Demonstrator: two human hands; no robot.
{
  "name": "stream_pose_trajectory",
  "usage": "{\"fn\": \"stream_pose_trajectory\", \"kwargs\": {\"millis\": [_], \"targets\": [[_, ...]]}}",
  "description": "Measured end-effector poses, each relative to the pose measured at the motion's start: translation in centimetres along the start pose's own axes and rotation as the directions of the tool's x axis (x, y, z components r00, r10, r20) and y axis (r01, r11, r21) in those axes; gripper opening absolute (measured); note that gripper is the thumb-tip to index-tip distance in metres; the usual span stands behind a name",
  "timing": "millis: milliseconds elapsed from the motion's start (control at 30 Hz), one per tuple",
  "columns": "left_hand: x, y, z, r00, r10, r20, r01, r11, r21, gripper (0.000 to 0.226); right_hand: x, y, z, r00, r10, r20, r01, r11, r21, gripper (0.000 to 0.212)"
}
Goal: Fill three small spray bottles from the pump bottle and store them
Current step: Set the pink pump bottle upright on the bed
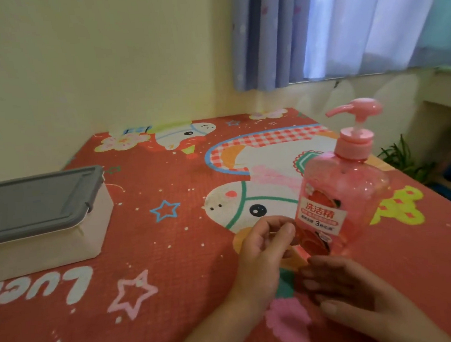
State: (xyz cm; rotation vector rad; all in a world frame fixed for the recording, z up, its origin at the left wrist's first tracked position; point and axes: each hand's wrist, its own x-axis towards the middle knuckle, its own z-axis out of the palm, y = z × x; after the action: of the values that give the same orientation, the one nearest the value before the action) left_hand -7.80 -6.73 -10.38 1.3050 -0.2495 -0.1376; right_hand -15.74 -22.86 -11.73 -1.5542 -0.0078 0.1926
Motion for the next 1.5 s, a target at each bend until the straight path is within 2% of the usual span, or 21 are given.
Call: {"fn": "stream_pose_trajectory", "kwargs": {"millis": [100, 167, 267, 333, 433, 467, 533, 567, 700, 867, 1000, 1167, 1500], "targets": [[0.2, -0.2, 0.5, 1.0, -0.023, 0.008, 0.023, 0.999, 0.022, 0.031, -0.4, -0.7, -1.7, 0.992, 0.01, -0.125, -0.01, 1.0, 0.003, 0.101], [0.3, -0.2, 0.6, 0.999, -0.034, 0.018, 0.033, 0.999, 0.032, 0.031, -0.1, -1.4, -2.5, 0.971, -0.053, -0.232, 0.04, 0.997, -0.062, 0.082], [0.3, -0.1, 0.7, 0.999, -0.04, 0.015, 0.039, 0.999, 0.036, 0.017, 0.4, -1.3, -4.0, 0.931, -0.09, -0.355, 0.067, 0.995, -0.076, 0.044], [0.4, 0.1, 0.6, 0.999, -0.043, 0.021, 0.042, 0.998, 0.04, 0.017, 0.8, -1.1, -4.4, 0.91, -0.089, -0.405, 0.042, 0.992, -0.122, 0.043], [0.5, 0.3, 0.4, 0.998, -0.051, 0.041, 0.05, 0.998, 0.027, 0.019, 1.4, -1.1, -4.2, 0.927, -0.091, -0.365, 0.039, 0.988, -0.148, 0.069], [0.5, 0.3, 0.3, 0.998, -0.053, 0.046, 0.052, 0.998, 0.025, 0.019, 1.7, -1.2, -4.1, 0.931, -0.085, -0.355, 0.035, 0.989, -0.144, 0.066], [0.5, 0.3, 0.1, 0.997, -0.056, 0.049, 0.055, 0.998, 0.023, 0.021, 1.9, -1.4, -3.9, 0.937, -0.093, -0.336, 0.053, 0.991, -0.125, 0.045], [0.6, 0.3, 0.0, 0.997, -0.056, 0.051, 0.055, 0.998, 0.024, 0.021, 2.1, -1.4, -3.8, 0.937, -0.102, -0.335, 0.059, 0.989, -0.138, 0.043], [0.5, 0.4, -0.8, 0.998, -0.05, 0.035, 0.05, 0.999, 0.009, 0.022, 2.7, -1.4, -3.1, 0.934, -0.116, -0.337, 0.053, 0.98, -0.192, 0.045], [0.7, 0.5, -2.5, 0.999, -0.029, -0.014, 0.029, 0.999, -0.02, 0.021, 4.4, -1.3, -1.5, 0.94, -0.153, -0.305, 0.088, 0.973, -0.215, 0.037], [0.8, 1.0, -4.4, 0.998, -0.031, -0.061, 0.028, 0.998, -0.059, 0.021, 5.9, -1.1, 0.2, 0.95, -0.182, -0.253, 0.125, 0.966, -0.228, 0.041], [1.0, 1.4, -7.3, 0.99, -0.013, -0.143, 0.011, 1.0, -0.018, 0.025, 7.7, -1.0, 2.6, 0.962, -0.196, -0.192, 0.134, 0.946, -0.294, 0.03], [0.8, 2.6, -13.3, 0.96, 0.062, -0.273, -0.054, 0.998, 0.036, 0.027, 11.9, -1.7, 8.7, 0.969, -0.213, -0.125, 0.128, 0.865, -0.485, 0.029]]}}
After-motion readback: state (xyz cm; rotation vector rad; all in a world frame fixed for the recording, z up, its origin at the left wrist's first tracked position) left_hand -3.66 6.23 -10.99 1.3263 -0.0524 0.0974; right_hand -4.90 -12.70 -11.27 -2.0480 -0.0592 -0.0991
